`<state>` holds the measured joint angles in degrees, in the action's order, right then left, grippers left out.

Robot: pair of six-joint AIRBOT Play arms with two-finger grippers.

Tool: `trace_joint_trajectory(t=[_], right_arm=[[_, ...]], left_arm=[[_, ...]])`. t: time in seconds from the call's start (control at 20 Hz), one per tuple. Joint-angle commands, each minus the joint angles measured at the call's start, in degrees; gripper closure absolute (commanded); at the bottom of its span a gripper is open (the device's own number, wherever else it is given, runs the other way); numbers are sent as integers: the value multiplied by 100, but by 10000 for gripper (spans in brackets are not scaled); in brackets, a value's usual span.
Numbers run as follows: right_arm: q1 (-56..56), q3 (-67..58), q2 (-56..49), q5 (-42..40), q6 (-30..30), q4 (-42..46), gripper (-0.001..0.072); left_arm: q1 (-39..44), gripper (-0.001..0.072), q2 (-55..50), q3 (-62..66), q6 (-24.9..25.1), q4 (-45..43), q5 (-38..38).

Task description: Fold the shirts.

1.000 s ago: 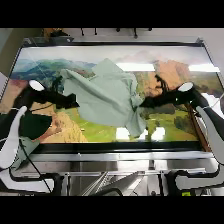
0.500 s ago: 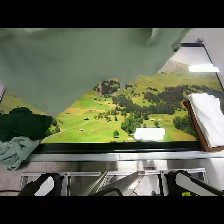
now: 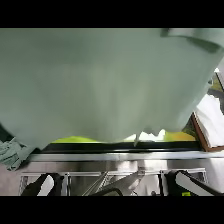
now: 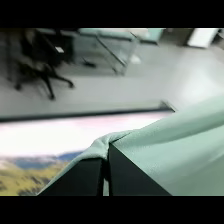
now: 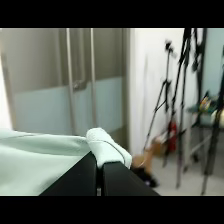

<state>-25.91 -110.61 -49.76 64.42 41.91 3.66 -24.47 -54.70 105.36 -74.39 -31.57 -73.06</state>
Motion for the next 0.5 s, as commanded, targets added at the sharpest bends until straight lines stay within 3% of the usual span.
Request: trace_joint_trajectory(t=[0.0, 0.1, 0.25, 0.35, 0.45], right_arm=[[549, 157, -1029, 743, 249, 155, 688], [1093, 474, -1735, 608, 254, 1073, 688], [1585, 1054, -2798, -446, 448, 2529, 688], [1663, 1161, -3600, -1025, 448, 2459, 688], [1674, 1158, -4334, -1491, 374, 1823, 688]], left_arm=[[1040, 692, -944, -608, 599, 245, -44], [1624, 693, -1729, -800, 758, -286, 59], [2083, 693, -3112, -892, 678, -1770, 540], [2063, 693, -4172, -645, 636, -1971, 776], [2031, 693, -5327, 26, 619, -1934, 715]])
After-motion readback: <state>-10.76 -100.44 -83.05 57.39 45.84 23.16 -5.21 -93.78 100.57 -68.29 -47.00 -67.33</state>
